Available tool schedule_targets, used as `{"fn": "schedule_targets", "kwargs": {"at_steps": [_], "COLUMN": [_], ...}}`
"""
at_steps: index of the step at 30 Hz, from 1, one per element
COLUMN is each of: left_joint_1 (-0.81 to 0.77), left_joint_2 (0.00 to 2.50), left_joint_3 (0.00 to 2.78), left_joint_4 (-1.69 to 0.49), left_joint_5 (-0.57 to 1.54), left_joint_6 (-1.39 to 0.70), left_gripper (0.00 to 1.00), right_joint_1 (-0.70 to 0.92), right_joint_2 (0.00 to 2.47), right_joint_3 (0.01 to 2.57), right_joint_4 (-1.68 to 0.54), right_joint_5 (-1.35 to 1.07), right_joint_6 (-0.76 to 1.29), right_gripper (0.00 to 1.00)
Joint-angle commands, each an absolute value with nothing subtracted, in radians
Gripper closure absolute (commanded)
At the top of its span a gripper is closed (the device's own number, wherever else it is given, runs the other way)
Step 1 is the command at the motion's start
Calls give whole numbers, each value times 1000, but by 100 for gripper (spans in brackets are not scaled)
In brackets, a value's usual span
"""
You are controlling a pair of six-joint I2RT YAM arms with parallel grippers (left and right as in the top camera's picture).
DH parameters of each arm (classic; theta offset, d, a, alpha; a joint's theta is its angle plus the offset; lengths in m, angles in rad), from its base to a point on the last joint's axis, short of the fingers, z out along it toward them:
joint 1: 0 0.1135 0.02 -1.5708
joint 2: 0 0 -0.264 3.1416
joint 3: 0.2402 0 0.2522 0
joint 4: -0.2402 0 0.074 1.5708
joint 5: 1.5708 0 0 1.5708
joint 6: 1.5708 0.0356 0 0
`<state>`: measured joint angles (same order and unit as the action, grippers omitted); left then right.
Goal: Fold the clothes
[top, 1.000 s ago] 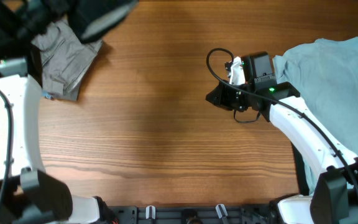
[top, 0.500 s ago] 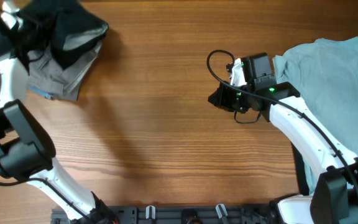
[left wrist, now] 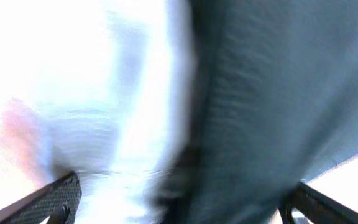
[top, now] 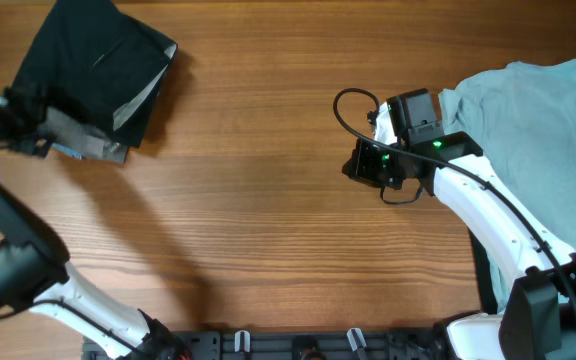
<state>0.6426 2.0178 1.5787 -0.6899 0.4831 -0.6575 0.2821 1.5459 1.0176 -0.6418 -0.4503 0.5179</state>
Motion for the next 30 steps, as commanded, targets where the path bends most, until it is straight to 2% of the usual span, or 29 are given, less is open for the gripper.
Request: {"fn": "schedule_targets", "kwargs": {"at_steps": [1, 5, 10, 15, 19, 20, 22, 23, 24, 25, 30], "left_joint_1": [775, 844, 804, 642, 509, 496, 492, 492, 492, 492, 492], "left_joint_2": [1872, 1742, 1562, 1351, 1173, 1129, 1045, 1004, 965, 933, 830], "left_joint_3": [1592, 1592, 1592, 1592, 1592, 1592, 1592, 1592, 1592, 1592, 1592], "left_joint_4": [-743, -728, -718, -894, -1082, -1120, -1184, -1209, -1224, -1233, -1282], "left_joint_5": [501, 707, 927, 904, 647, 593, 533, 525, 525, 525, 525], "left_joint_6": [-559, -448, -221, 23, 44, 44, 44, 44, 35, 18, 15], "left_gripper": [0, 0, 1, 0, 0, 0, 0, 0, 0, 0, 0], "right_joint_1": [281, 281, 281, 294, 307, 307, 307, 307, 307, 307, 307], "right_joint_2": [1538, 1512, 1411, 1239, 1082, 1043, 963, 920, 883, 850, 739], "right_joint_3": [1017, 1028, 1117, 1245, 1341, 1359, 1371, 1371, 1371, 1371, 1371], "right_joint_4": [-653, -669, -776, -894, -978, -990, -989, -983, -978, -972, -946], "right_joint_5": [-422, -397, -307, -194, -127, -114, -98, -96, -96, -96, -96], "right_joint_6": [485, 473, 437, 361, 340, 339, 339, 339, 340, 340, 341], "right_gripper": [96, 96, 96, 96, 93, 85, 57, 34, 6, 0, 0]}}
